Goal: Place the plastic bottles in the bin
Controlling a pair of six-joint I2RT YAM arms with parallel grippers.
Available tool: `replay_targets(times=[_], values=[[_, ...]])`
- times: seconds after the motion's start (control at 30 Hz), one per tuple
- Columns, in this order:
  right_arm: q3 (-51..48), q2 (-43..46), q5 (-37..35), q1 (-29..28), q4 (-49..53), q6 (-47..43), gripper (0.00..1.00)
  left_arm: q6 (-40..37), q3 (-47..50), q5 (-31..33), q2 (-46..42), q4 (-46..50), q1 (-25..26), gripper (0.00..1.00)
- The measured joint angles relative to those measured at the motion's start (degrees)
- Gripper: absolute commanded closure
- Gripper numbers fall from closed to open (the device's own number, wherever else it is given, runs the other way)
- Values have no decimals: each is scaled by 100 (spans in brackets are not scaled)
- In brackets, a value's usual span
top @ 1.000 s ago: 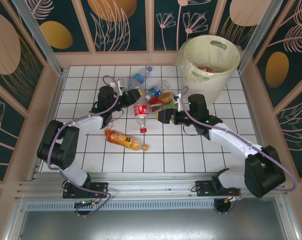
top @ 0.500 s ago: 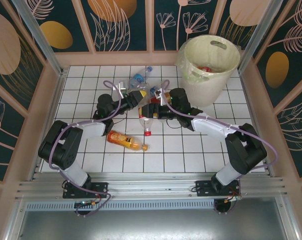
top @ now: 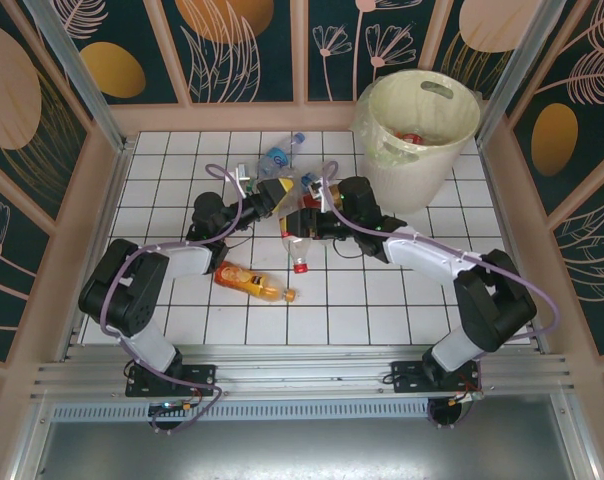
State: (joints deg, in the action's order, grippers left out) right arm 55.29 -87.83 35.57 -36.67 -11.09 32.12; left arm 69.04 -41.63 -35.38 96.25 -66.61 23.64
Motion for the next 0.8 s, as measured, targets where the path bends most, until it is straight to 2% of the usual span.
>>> replay_targets(times=[0.17,0.4,0.63,0.8], values=[[0,734,-282,203,518,-223,50,-378,-17,50,-610,535,0,1],[352,1742,-951,645,1453,-778,50,-1655,-350,-197,-1655,2072,0,1],[1329,1996,-2144,973,2135,-1539,50,-3067,-584,-678,-2422,4089,15,1],[1869,1930,-2949,1547,2144,-1937,51,-3821,-942,-866,-2841,5486,92,1]])
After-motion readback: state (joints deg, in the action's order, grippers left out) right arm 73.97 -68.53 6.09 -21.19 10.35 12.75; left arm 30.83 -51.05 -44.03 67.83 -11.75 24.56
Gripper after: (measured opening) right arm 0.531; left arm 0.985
